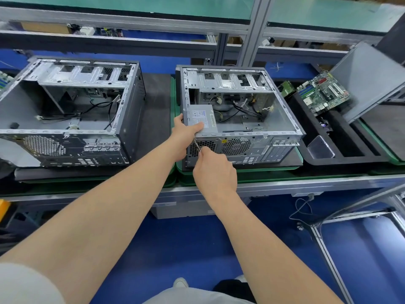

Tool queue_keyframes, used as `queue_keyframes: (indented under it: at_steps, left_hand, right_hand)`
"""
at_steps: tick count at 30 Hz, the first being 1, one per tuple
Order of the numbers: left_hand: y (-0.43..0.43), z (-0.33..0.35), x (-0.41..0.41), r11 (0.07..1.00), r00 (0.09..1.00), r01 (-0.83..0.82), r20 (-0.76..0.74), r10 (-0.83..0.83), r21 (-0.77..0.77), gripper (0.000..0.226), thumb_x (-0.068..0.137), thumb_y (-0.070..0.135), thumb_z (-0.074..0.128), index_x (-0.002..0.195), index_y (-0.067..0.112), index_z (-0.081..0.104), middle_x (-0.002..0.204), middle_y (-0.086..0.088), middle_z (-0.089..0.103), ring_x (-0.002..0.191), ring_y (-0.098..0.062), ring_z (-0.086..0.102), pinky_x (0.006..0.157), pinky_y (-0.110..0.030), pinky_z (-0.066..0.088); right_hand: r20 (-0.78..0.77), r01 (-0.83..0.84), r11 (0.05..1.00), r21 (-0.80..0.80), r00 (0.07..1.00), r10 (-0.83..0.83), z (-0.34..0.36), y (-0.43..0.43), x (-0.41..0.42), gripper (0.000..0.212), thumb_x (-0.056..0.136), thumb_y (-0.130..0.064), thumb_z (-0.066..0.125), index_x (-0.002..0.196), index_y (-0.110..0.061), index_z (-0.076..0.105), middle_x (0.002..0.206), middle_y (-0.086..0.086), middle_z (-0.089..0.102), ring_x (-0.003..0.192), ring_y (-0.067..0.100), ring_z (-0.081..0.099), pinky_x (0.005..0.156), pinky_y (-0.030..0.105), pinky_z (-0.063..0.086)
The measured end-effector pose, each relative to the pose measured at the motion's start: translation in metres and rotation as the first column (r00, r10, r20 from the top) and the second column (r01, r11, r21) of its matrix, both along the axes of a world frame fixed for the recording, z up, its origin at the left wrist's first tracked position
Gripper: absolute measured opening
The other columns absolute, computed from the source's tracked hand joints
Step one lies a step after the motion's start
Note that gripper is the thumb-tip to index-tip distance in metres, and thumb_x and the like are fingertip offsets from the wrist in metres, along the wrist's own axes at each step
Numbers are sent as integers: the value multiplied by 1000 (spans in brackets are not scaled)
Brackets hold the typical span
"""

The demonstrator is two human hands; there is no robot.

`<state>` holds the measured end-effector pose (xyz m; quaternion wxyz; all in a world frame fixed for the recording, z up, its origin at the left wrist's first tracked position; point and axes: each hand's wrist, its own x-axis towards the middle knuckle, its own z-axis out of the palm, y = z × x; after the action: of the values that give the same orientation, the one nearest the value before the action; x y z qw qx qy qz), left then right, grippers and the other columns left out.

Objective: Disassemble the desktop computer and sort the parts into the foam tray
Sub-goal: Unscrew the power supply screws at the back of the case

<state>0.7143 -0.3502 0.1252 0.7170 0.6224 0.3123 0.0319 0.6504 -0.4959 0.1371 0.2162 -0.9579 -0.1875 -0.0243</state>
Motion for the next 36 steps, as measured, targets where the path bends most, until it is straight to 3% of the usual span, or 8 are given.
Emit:
queue_keyframes:
  at_steps: [5, 9, 15, 18, 23, 28, 32, 36]
  left_hand:
    - [1, -1, 0, 1000, 1000, -9, -5, 10, 2, 92, 87, 36, 78, 156, 38, 17, 146, -3, 49, 125, -26, 56, 112, -52, 42]
    - [1, -2, 1, 1000, 1000, -14, 11, 14, -5, 93, 86, 34, 78, 156, 37, 17, 146, -5, 49, 127, -29, 56, 111, -54, 43]
    - [2, -4, 1, 1000, 1000, -14, 24, 14, -18, 91, 85, 34, 79, 153, 37, 19, 142, -7, 53, 123, -31, 60, 107, -54, 48]
    - [3, -4, 1, 1000, 1000, -12, 20, 13, -6, 90, 85, 35, 79, 153, 38, 19, 142, -6, 54, 123, -29, 60, 108, -52, 47]
    - [3, -5, 2, 1000, 1000, -14, 2, 14, 15, 90, 87, 36, 79, 153, 37, 18, 145, -6, 51, 124, -29, 58, 109, -51, 47]
    - [2, -5, 2, 1000, 1000, -18, 10, 18, -23, 91, 88, 33, 78, 154, 37, 17, 147, -8, 49, 127, -32, 57, 109, -55, 46]
    - [2, -3, 2, 1000, 1000, -7, -5, 7, 7, 90, 89, 32, 76, 156, 36, 17, 144, -4, 52, 126, -28, 57, 111, -52, 44]
    - [1, -3, 2, 1000, 1000, -4, -7, 4, 3, 89, 89, 32, 76, 156, 35, 17, 145, -4, 51, 127, -29, 57, 112, -51, 43]
  right_hand:
    - [-391, 182, 929, 321, 919, -45, 4, -4, 9, 45, 102, -36, 46, 69, -13, 63, 61, -1, 57, 52, 22, 51, 57, 32, 43]
    - [-864, 544, 689, 479, 429, 262, 11, -7, 14, 40, 103, -26, 41, 91, -5, 73, 60, 2, 55, 41, 17, 43, 42, 23, 38]
    - [-643, 797, 365, 481, 39, 765, 3, -21, 8, 22, 108, -26, 47, 99, -12, 62, 73, -1, 50, 49, 11, 48, 40, 20, 42]
    - [-436, 928, 189, 322, -32, 899, -2, -15, 0, 25, 107, -22, 46, 94, -7, 61, 74, -1, 46, 34, 8, 39, 30, 17, 29]
    - [-527, 934, 156, 321, 39, 849, 2, -6, 0, 22, 103, -16, 47, 89, -6, 60, 68, -1, 48, 32, 8, 30, 27, 20, 23]
    - [-825, 661, 494, 565, 446, 346, 4, 1, -2, 19, 98, -13, 50, 92, -5, 66, 65, 4, 54, 40, 13, 30, 38, 23, 21]
    - [-338, 133, 920, 370, 941, 0, 3, 2, -8, 24, 101, -17, 47, 83, -6, 58, 71, 8, 60, 58, 20, 50, 54, 33, 39]
    - [26, 63, 997, 34, 998, -64, -3, 5, -12, 13, 102, -22, 49, 93, -16, 56, 78, -2, 47, 67, 24, 45, 61, 35, 34]
